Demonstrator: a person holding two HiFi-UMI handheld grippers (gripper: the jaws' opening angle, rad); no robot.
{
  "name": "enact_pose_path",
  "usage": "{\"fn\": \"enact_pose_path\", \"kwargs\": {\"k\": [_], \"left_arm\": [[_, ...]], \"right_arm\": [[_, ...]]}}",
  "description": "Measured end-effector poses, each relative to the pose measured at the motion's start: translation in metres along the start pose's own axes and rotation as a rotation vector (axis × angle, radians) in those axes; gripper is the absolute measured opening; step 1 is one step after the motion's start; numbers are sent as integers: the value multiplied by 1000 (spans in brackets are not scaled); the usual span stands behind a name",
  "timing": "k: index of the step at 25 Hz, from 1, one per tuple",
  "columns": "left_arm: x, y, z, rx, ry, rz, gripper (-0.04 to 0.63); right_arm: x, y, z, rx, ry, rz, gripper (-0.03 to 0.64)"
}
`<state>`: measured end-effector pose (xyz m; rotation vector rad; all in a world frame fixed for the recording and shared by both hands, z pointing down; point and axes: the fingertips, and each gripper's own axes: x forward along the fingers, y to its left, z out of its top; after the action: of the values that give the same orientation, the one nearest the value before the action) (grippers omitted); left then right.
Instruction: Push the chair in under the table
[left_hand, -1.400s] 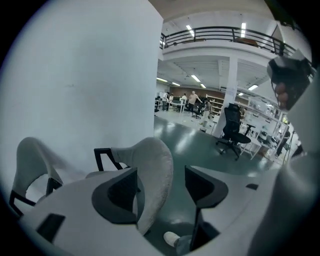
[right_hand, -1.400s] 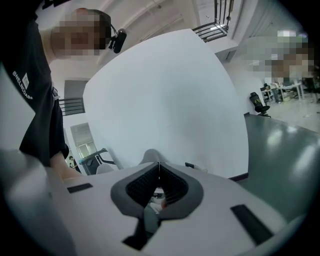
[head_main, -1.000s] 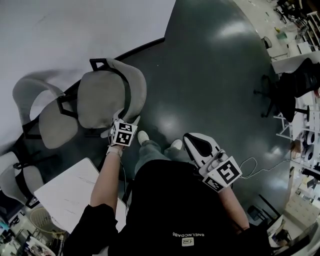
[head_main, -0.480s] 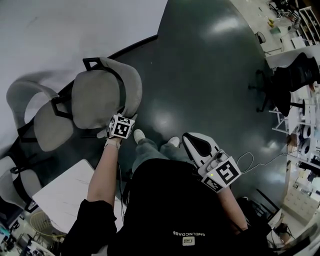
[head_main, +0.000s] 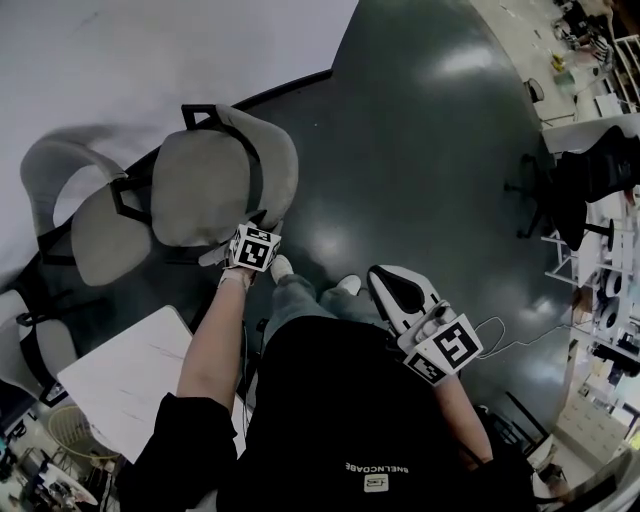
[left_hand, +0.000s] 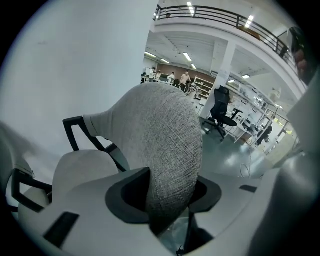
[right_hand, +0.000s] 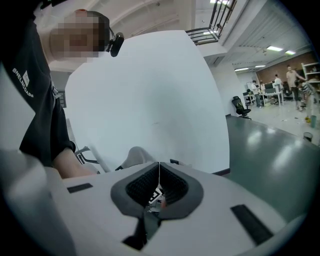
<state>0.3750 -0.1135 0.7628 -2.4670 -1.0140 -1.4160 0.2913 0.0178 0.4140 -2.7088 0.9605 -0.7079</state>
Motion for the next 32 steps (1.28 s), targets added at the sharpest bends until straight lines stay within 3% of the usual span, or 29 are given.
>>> {"fn": "enact_pose_path", "kwargs": {"k": [5,11,18,26,32], "left_arm": [[-2,-1,0,-37,7,-6,169],[0,0,1,-55,11,56,155],[-5,-11,-14,-67,28,109,146],[-15,-33,-33,-92,41,170,147],[-22,-58,-48,-87,63,182,149]], "right_arm": [[3,1,4,12,-11,26,11],[3,-10,11,-7,-11,81,11],[-2,-34,22,-45,6,199,11],[-4,-65,22,30,47,311,11],[-4,-64,15,27,102,428,11]]}}
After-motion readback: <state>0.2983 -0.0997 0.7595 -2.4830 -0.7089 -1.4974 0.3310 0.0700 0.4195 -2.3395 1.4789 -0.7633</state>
